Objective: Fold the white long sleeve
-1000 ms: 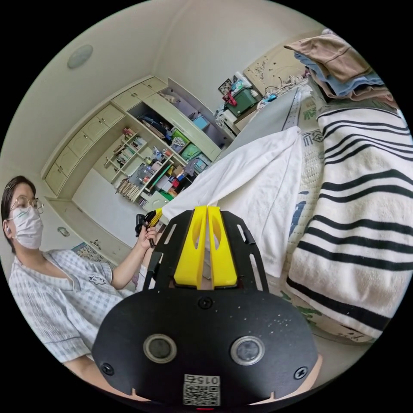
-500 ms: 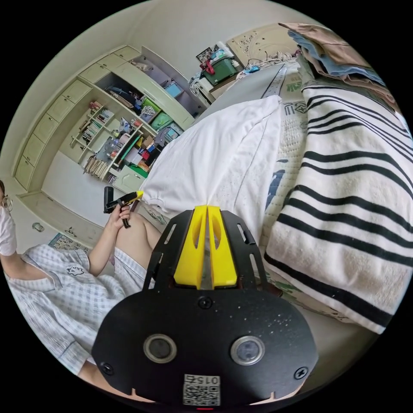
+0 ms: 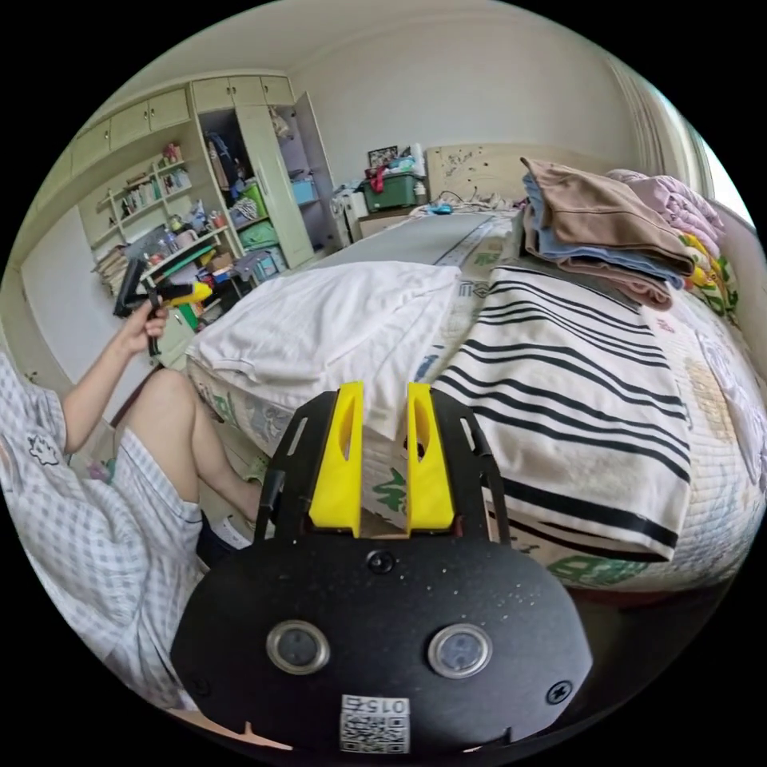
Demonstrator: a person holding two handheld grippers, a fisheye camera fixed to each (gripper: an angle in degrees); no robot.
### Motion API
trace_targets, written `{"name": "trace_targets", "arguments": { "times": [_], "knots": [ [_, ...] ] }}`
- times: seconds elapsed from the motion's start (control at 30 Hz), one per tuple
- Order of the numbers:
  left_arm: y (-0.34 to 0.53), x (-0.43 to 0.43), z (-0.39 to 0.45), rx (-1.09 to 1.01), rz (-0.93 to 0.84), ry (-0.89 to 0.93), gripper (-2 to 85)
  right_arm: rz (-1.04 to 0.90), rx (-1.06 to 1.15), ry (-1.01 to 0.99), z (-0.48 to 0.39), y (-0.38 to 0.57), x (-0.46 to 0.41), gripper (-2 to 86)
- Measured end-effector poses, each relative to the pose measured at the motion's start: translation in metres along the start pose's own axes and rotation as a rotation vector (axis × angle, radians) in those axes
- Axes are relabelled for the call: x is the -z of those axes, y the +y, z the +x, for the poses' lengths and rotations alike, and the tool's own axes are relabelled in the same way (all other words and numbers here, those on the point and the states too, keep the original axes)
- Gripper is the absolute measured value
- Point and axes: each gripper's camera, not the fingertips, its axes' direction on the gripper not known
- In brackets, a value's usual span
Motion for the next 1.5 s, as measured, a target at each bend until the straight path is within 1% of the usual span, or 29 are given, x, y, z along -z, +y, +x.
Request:
{"name": "trace_targets", "arguments": {
  "times": [0.13, 0.27, 0.3, 0.37, 0.4, 0.47, 0.5, 0.57, 0.7, 0.77, 0.83, 0.9, 0.93, 1.0, 1.07, 1.1, 1.17, 1.2, 1.27, 1.3, 1.33, 1.4, 1.47, 1.5],
  "knots": [
    [-0.083, -0.081, 0.079, -0.139, -0.045, -0.030, 14.5, -0.116, -0.007, 0.037, -0.010, 0.002, -0.040, 11.2],
    [-0.153, -0.185, 0.163, -0.298, -0.134, 0.009, 15.1, -0.231, 0.049, 0.100, -0.031, -0.003, -0.082, 12.0],
    [-0.162, -0.200, 0.174, -0.313, -0.146, 0.008, 15.3, -0.239, 0.056, 0.121, -0.033, -0.003, -0.086, 11.8],
    [-0.189, -0.261, 0.218, -0.381, -0.207, 0.001, 15.8, -0.253, 0.055, 0.155, -0.033, -0.001, -0.097, 11.2],
    [-0.194, -0.276, 0.229, -0.400, -0.228, -0.005, 15.7, -0.254, 0.047, 0.149, -0.031, -0.001, -0.098, 11.1],
    [-0.209, -0.336, 0.261, -0.440, -0.312, -0.079, 14.9, -0.243, 0.004, 0.101, -0.017, 0.002, -0.098, 8.5],
    [-0.212, -0.351, 0.266, -0.439, -0.331, -0.098, 14.6, -0.236, -0.003, 0.077, -0.014, 0.003, -0.098, 7.3],
    [-0.222, -0.404, 0.276, -0.384, -0.403, -0.148, 13.9, -0.225, -0.036, -0.051, 0.000, 0.005, -0.101, 3.4],
    [-0.223, -0.465, 0.284, -0.355, -0.501, -0.227, 12.5, -0.232, -0.054, -0.089, 0.012, 0.009, -0.105, 1.8],
    [-0.218, -0.488, 0.283, -0.372, -0.552, -0.301, 8.3, -0.211, -0.057, -0.088, 0.020, 0.016, -0.101, 0.9],
    [-0.215, -0.491, 0.284, -0.422, -0.538, -0.333, 4.2, -0.182, -0.067, -0.080, 0.028, 0.023, -0.092, 0.4],
    [-0.218, -0.491, 0.281, -0.414, -0.551, -0.289, 2.1, -0.127, -0.081, -0.078, 0.039, 0.031, -0.078, 0.1],
    [-0.222, -0.485, 0.279, -0.411, -0.530, -0.263, 1.6, -0.097, -0.099, -0.070, 0.048, 0.037, -0.069, -0.1],
    [-0.232, -0.469, 0.273, -0.385, -0.478, -0.203, 1.1, -0.020, -0.073, 0.010, 0.051, 0.047, -0.046, -0.2],
    [-0.251, -0.434, 0.262, -0.320, -0.363, -0.047, 0.7, 0.062, -0.082, 0.131, 0.059, 0.054, -0.019, -0.3],
    [-0.256, -0.424, 0.258, -0.300, -0.334, -0.003, 0.6, 0.081, -0.088, 0.149, 0.063, 0.055, -0.011, -0.3],
    [-0.274, -0.380, 0.238, -0.229, -0.221, 0.177, 0.4, 0.146, -0.081, 0.199, 0.073, 0.055, 0.023, -0.3],
    [-0.277, -0.369, 0.231, -0.219, -0.199, 0.216, 0.4, 0.165, -0.076, 0.194, 0.074, 0.054, 0.032, -0.3],
    [-0.283, -0.324, 0.195, -0.195, -0.127, 0.330, 0.3, 0.228, -0.007, 0.107, 0.066, 0.047, 0.066, -0.2],
    [-0.283, -0.313, 0.183, -0.189, -0.115, 0.353, 0.2, 0.236, 0.020, 0.075, 0.060, 0.043, 0.072, -0.2],
    [-0.280, -0.292, 0.157, -0.178, -0.092, 0.392, 0.2, 0.245, 0.077, 0.004, 0.047, 0.036, 0.079, -0.2],
    [-0.271, -0.259, 0.109, -0.155, -0.056, 0.436, 0.1, 0.238, 0.165, -0.114, 0.021, 0.023, 0.076, -0.1],
    [-0.249, -0.216, 0.038, -0.117, 0.005, 0.455, 0.1, 0.205, 0.256, -0.267, -0.020, 0.005, 0.048, 0.0],
    [-0.242, -0.206, 0.019, -0.104, 0.017, 0.454, 0.1, 0.193, 0.272, -0.307, -0.030, 0.001, 0.038, 0.0]
  ]
}}
